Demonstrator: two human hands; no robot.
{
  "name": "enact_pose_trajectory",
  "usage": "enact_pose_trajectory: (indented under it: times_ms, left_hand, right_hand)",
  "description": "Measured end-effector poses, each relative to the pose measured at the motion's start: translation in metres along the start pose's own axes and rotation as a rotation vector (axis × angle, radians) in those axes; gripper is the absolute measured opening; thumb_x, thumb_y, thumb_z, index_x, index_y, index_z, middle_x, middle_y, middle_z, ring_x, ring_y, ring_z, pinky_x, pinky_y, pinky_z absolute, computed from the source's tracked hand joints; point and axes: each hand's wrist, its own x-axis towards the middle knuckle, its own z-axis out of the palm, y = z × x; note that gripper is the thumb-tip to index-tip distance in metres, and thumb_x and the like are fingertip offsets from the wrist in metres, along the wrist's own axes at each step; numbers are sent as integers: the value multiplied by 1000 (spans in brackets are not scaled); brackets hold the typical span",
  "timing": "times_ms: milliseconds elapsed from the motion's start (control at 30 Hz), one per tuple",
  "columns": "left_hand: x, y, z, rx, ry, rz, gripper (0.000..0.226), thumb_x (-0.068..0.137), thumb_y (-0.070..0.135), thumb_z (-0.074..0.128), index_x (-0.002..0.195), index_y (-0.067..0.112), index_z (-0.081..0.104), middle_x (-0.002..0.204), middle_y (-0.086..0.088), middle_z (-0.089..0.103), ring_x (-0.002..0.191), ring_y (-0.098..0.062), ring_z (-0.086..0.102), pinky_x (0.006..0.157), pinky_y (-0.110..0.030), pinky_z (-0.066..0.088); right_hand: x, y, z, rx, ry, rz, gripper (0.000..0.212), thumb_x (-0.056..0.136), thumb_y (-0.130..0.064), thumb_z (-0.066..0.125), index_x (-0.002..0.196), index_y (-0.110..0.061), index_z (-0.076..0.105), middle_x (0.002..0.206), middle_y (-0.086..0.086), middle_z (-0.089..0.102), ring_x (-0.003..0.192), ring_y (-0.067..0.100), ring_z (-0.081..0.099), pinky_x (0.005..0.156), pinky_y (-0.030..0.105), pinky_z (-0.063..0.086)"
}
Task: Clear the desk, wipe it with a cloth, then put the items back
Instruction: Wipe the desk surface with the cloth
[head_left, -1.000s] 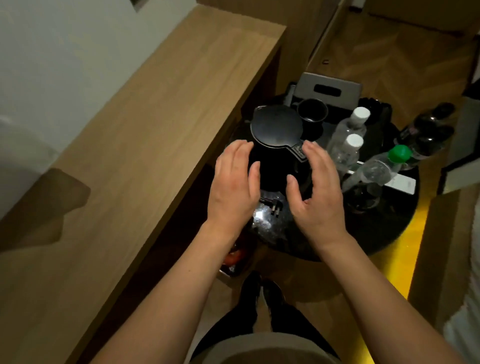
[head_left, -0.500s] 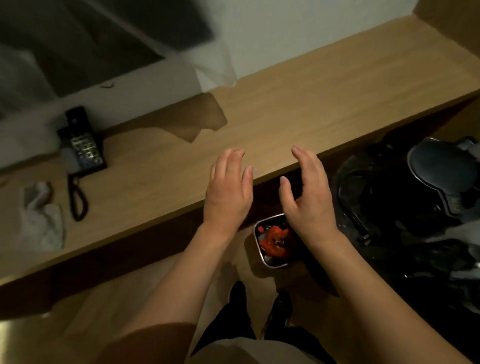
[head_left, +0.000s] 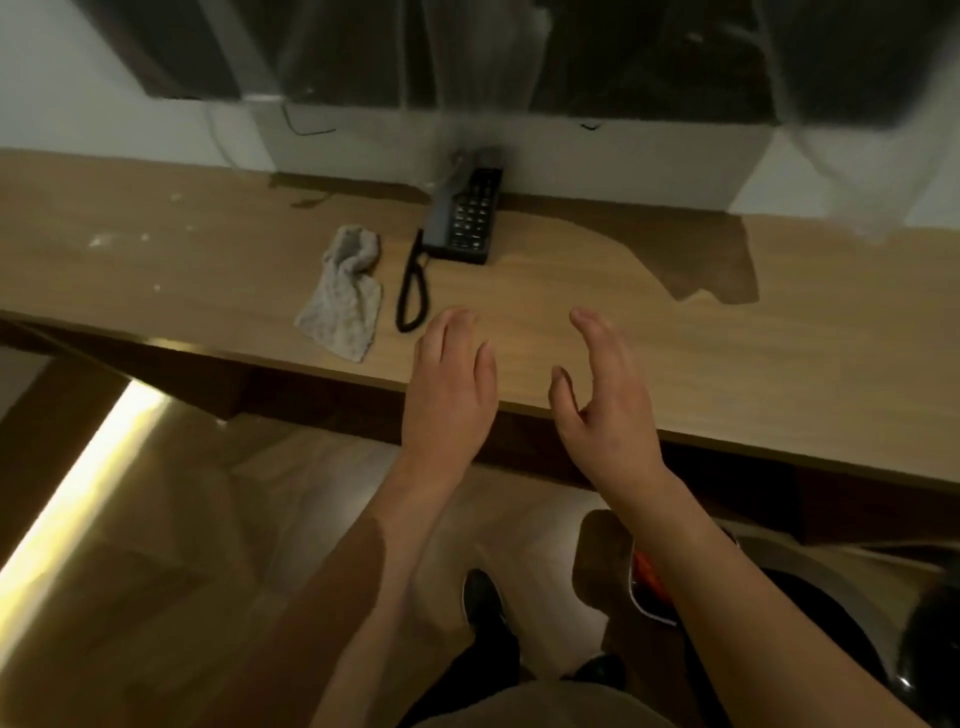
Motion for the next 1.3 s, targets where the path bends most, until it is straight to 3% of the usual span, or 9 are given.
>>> enact_pose_trajectory:
  times_ms: [167, 267, 433, 667, 833, 1000, 1167, 1300]
  left_hand:
    - [22, -73, -29, 3, 58, -100, 35, 103, 15, 52, 133, -1, 53, 135, -19, 52, 124, -29, 52, 105, -38, 45]
    - [33, -106, -39, -5, 104, -153, 32, 100, 10, 56, 129, -3, 56, 130, -20, 55, 120, -31, 55, 103, -38, 47]
    - [59, -150, -50, 14, 141, -257, 33, 99, 12, 57, 130, 0, 55, 133, -16, 53, 124, -28, 53, 106, -32, 40]
    - [112, -202, -64, 64, 137, -453, 34, 100, 19, 56, 131, 7, 56, 136, -10, 51, 126, -25, 51, 105, -32, 38]
    - [157, -246, -53, 67, 11, -594, 40, 100, 26, 54, 137, 10, 53, 139, -10, 49, 125, -28, 50, 101, -36, 41]
    - [189, -301, -13, 46, -108, -723, 47, 97, 31, 55, 140, 11, 51, 142, -11, 47, 126, -31, 50, 104, -40, 43]
    - [201, -344, 40, 97, -206, -729, 46, 95, 43, 56, 128, 11, 54, 126, -11, 51, 113, -30, 51, 95, -41, 45]
    - [199, -360, 58, 190, -230, -589, 28, 98, 39, 52, 112, 15, 55, 107, -5, 51, 95, -22, 48, 82, -36, 46]
  right_hand:
    - [35, -32, 63, 21, -131, -45, 55, 95, -17, 58, 147, -13, 38, 148, 6, 44, 139, 16, 37, 116, 40, 35]
    - [53, -42, 90, 32, -217, -31, 55, 96, -18, 56, 147, -15, 38, 149, 4, 43, 139, 15, 37, 115, 42, 36]
    - [104, -46, 134, 50, -323, -41, 54, 95, -14, 58, 147, -11, 41, 148, 6, 44, 137, 14, 38, 116, 31, 31]
    - [203, -52, 209, 77, -468, -57, 47, 96, -19, 56, 142, -17, 45, 146, 3, 45, 131, 10, 38, 104, 22, 28]
    - [271, -45, 279, 32, -660, -26, 45, 102, -26, 48, 146, -20, 41, 153, 4, 36, 139, 21, 36, 114, 40, 33]
    - [310, -22, 355, -138, -834, -35, 51, 101, -25, 44, 151, -23, 34, 158, 2, 30, 141, 25, 33, 116, 44, 30]
    - [329, 2, 425, -346, -916, 1, 64, 97, -31, 47, 154, -36, 19, 162, 3, 20, 145, 31, 22, 118, 52, 23]
    - [331, 8, 452, -463, -892, -19, 53, 86, -38, 56, 136, -23, 47, 140, 8, 38, 126, 31, 38, 103, 45, 38]
